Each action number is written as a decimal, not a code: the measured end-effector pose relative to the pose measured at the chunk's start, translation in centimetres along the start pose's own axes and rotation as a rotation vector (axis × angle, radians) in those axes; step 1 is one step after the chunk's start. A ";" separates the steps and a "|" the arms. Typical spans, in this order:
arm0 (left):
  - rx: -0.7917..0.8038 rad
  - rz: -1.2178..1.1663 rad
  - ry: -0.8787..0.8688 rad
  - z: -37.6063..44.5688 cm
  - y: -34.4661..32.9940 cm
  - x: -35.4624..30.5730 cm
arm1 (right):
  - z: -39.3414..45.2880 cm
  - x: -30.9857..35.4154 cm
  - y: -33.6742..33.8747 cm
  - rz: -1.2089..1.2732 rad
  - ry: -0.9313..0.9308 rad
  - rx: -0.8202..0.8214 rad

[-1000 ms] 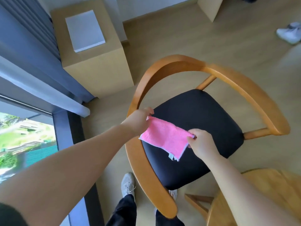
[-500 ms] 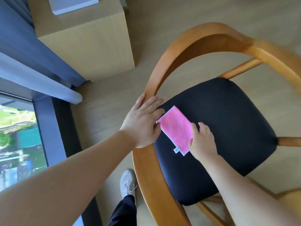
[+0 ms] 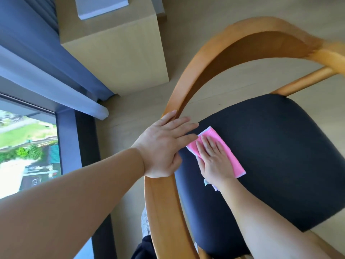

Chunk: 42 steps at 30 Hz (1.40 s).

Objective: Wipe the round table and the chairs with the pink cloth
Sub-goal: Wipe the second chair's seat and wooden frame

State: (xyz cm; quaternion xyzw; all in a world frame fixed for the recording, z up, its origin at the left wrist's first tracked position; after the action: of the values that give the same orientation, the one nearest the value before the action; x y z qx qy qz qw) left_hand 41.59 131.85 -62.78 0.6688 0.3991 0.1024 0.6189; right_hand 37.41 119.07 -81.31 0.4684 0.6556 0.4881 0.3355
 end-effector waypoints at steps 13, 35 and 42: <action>0.058 0.041 0.046 0.2 0.1 0.0 | 3.5 -9.5 1.0 0.156 -0.274 -0.090; 0.026 0.039 0.020 0.2 0.0 -0.2 | 0.7 7.8 1.7 0.157 0.304 -0.174; 0.133 0.219 -0.080 3.9 0.8 0.4 | 1.5 4.1 0.9 0.168 0.385 -0.176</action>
State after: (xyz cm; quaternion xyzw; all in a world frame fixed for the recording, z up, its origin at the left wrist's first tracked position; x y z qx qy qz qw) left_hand 44.71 129.27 -63.01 0.7514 0.3048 0.1158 0.5737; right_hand 37.63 123.49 -80.84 0.3885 0.6211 0.6501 0.2019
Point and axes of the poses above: each hand's wrist, its own z-axis towards the middle knuckle, its own y-axis out of the back of the hand, x = y × z, the point moved 7 cm from there along z, towards the middle knuckle, and after that the axes turned 11 degrees about -z, right-handed, at the moved point
